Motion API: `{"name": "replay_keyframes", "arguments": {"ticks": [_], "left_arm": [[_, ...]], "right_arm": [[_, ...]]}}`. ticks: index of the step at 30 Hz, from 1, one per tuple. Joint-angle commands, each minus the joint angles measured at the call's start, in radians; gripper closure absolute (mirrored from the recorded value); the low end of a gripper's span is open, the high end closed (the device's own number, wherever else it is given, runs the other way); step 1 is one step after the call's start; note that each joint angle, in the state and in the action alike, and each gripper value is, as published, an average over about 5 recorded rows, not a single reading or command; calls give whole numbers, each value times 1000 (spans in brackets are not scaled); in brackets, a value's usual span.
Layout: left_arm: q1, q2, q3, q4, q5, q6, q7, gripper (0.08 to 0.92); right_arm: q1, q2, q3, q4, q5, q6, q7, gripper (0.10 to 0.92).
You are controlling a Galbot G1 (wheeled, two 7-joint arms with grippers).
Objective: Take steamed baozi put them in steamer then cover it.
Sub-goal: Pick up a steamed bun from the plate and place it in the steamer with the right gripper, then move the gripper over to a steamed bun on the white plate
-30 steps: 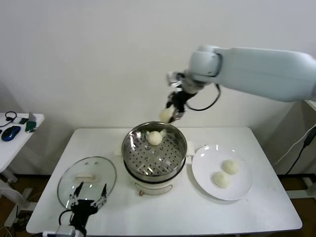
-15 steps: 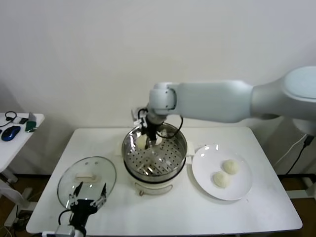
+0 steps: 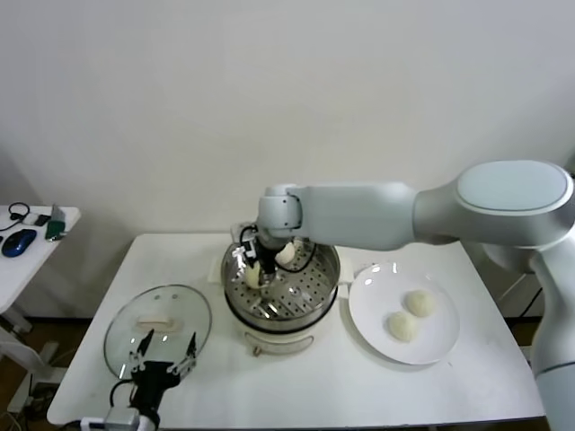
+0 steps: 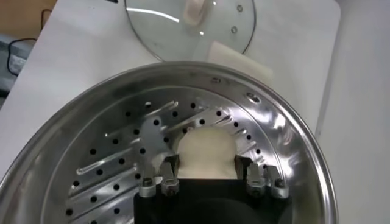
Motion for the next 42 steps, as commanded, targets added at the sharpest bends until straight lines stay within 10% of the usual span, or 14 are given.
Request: {"name": "replay_keyframes", "arguments": {"ticks": [1,9,20,42], "left_arm": [[1,-1,1,0,1,1,0,177],[1,0,4,-9,4,5,2,177],[5,5,13,-13,11,6,2,177],[12,-16,17,-33,29,8,3,177]], "right_arm": [[-20,14,0,-19,-3,-3,10,389],[117,-68,-23,49,33,43,-34,214],[523,-433,-260,270,184,187,-274,202],[-57,-885,-127,352,-324,141,-142,203]]}}
